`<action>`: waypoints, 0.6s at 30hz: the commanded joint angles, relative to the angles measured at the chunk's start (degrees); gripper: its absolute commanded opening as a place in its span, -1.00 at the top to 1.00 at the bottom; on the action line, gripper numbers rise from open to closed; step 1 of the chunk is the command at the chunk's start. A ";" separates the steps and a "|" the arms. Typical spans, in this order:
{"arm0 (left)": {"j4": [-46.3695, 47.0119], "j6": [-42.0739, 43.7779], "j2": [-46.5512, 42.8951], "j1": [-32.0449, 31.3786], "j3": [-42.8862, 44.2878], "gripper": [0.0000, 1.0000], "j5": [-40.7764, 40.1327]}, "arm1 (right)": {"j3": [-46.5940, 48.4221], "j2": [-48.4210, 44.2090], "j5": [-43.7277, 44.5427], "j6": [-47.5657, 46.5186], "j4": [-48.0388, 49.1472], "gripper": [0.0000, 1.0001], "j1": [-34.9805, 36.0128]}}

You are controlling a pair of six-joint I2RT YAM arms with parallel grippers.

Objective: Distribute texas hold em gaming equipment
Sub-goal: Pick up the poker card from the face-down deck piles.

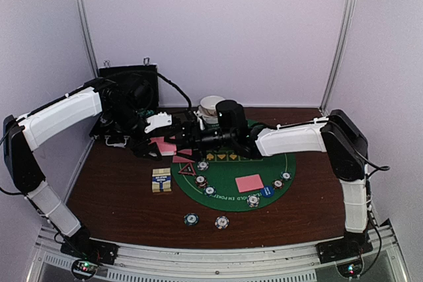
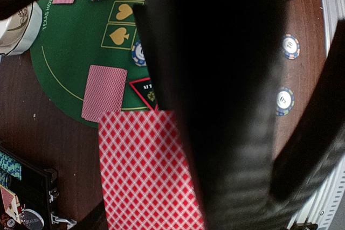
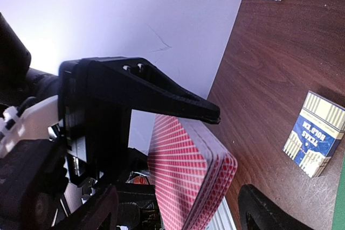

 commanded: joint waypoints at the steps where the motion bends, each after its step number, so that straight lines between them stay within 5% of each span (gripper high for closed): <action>1: 0.78 -0.37 -0.53 0.41 2.00 1.00 0.49 | 3.73 1.96 -2.37 0.75 1.63 -0.58 1.64; 18: 0.64 -0.55 -1.12 0.41 1.76 1.00 0.82 | 10.72 8.48 -0.88 4.53 -0.55 -0.41 2.00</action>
